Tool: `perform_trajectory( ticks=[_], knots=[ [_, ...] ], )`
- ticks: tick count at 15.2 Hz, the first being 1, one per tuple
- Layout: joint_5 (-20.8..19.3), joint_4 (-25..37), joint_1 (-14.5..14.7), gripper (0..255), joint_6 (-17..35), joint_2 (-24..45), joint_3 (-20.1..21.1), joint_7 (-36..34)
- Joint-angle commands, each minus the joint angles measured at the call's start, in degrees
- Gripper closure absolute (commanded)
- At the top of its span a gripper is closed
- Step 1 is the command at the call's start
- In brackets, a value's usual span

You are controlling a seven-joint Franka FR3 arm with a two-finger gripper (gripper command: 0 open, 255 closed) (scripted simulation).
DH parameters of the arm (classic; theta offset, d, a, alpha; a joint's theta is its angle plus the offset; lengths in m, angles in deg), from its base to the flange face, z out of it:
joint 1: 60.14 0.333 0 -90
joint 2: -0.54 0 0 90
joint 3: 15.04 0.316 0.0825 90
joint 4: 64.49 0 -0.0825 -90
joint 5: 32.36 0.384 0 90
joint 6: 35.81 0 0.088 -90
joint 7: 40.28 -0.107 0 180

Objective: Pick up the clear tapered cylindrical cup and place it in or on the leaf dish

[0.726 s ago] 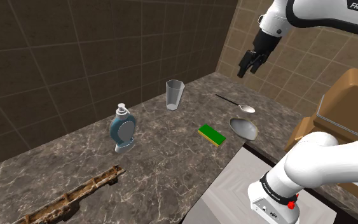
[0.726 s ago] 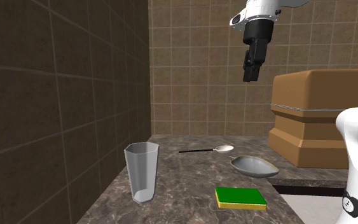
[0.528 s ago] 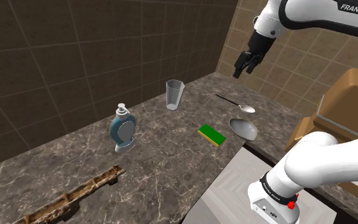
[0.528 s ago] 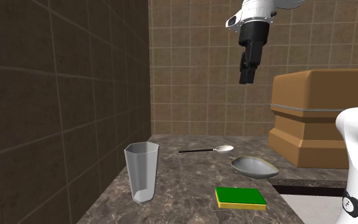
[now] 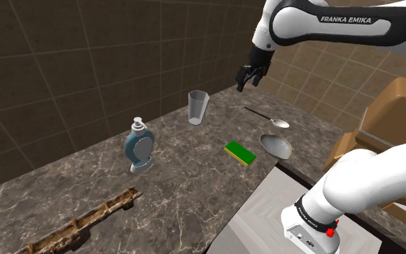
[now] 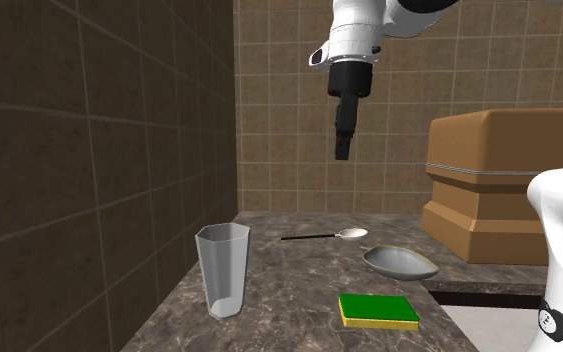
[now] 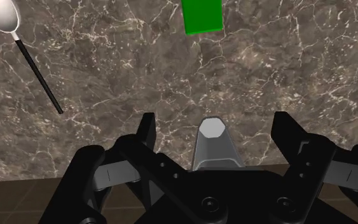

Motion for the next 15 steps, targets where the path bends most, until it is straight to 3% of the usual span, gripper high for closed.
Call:
perform_trajectory(
  ticks=[1,8,15],
  knots=[
    [-0.29,2.07,0.17,0,1.96,4.32,0.88,-1.03],
    [-2.48,10.79,0.82,0,6.93,19.36,3.55,-4.88],
    [-6.02,23.31,2.29,0,8.58,35.16,5.05,-8.69]
  ],
)
